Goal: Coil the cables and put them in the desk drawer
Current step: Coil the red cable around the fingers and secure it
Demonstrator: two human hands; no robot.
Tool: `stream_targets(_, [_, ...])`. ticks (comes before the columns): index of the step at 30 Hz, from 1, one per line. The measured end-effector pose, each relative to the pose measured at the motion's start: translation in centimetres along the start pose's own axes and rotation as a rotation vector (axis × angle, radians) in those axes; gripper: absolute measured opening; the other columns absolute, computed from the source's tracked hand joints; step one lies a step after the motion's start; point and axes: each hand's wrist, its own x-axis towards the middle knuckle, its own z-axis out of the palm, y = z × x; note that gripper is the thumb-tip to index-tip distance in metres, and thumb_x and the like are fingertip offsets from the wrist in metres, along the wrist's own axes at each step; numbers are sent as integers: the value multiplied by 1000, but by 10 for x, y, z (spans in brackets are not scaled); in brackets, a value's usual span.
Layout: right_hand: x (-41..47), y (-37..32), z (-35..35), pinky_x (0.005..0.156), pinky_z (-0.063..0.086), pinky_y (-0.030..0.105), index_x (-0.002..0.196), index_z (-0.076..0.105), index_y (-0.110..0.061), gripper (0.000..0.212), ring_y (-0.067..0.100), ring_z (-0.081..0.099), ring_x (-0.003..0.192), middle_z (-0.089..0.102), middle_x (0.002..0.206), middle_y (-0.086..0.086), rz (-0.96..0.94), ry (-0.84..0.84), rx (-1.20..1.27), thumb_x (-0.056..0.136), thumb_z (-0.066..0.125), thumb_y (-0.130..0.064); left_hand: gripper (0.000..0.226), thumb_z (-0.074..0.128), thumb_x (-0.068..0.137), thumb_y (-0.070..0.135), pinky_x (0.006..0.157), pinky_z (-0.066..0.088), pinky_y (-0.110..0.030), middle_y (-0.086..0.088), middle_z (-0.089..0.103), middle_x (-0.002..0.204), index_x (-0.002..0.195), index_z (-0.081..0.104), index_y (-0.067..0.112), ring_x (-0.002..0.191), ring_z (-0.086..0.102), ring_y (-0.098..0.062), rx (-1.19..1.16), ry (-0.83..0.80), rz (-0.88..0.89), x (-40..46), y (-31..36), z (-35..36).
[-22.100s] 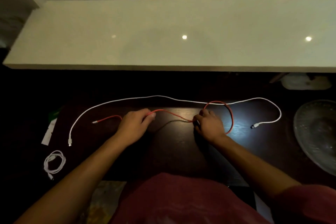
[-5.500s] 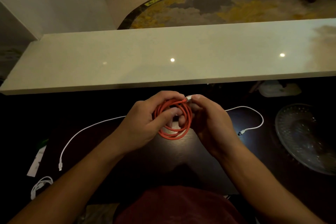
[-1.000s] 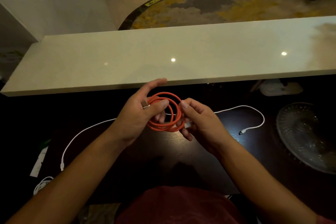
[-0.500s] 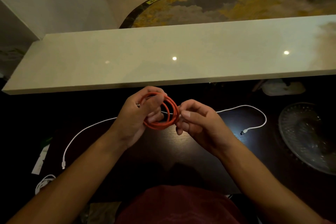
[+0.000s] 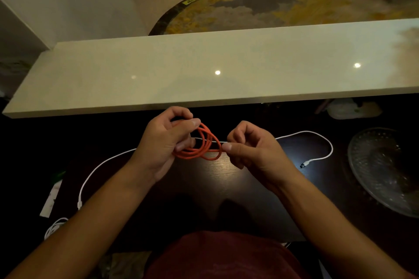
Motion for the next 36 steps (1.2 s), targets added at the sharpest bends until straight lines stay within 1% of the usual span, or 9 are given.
stream_targets(3, [2,-1,-7,46,36,24,72,42,-11,39,13,43,48,46,64,3,16,82,8,84,60,21,14,65,90,0,63,23,-38,2,54,50,91,55,9,35,29,-4,53,-29,-28,-2,-4,0])
stream_targets(5, [5,0,-9,47,35,25,71,42,-12,40,13,42,48,45,63,4,17,154,-27,84,58,22,14,68,88,3,64,26,-36,4,54,52,90,55,9,33,29,-4,67,-72,-50,-4,-8,4])
stream_targets(10, [11,-6,-19,47,30,27,66,41,-14,42,12,41,46,44,58,2,-9,299,-65,82,58,21,20,74,83,14,63,36,-33,9,36,42,85,55,12,31,26,-5,37,19,-71,-5,-1,-6])
stream_targets(16, [6,-16,7,54,43,27,80,53,-9,24,14,53,58,57,73,6,-123,110,-68,79,70,7,18,64,95,9,60,26,-34,8,39,40,82,54,14,31,27,-2,110,112,-48,-3,-6,-2])
stream_targets(19, [5,-11,21,71,55,31,92,64,-4,19,25,65,82,68,90,17,-181,-32,-179,80,73,8,19,64,95,11,44,33,-20,7,45,43,80,54,15,31,32,0,90,135,-52,-2,-8,5])
stream_targets(21, [5,-6,24,74,57,32,93,69,-4,15,28,69,83,70,92,22,-230,-17,-351,84,74,7,17,63,96,11,35,31,-13,5,49,47,81,55,13,31,35,0,98,123,-48,-3,-7,9])
stream_targets(26, [7,1,24,66,49,23,89,73,-14,14,12,62,72,69,82,-7,-336,89,-725,81,85,-15,18,61,98,14,34,33,-14,-9,47,65,80,60,14,35,42,-3,61,145,-83,-4,-12,13])
stream_targets(31, [6,2,21,66,51,24,87,71,-16,18,9,63,72,69,79,-2,-269,95,-696,79,86,-23,18,56,102,22,43,38,-18,5,47,54,85,58,16,43,42,-4,128,171,-54,-4,-19,16])
stream_targets(36, [6,3,29,68,51,34,79,70,-25,15,10,62,75,68,72,-11,-356,127,-965,79,82,-35,15,54,104,24,49,39,-22,10,49,58,90,54,18,50,44,-3,197,228,5,-5,-21,22])
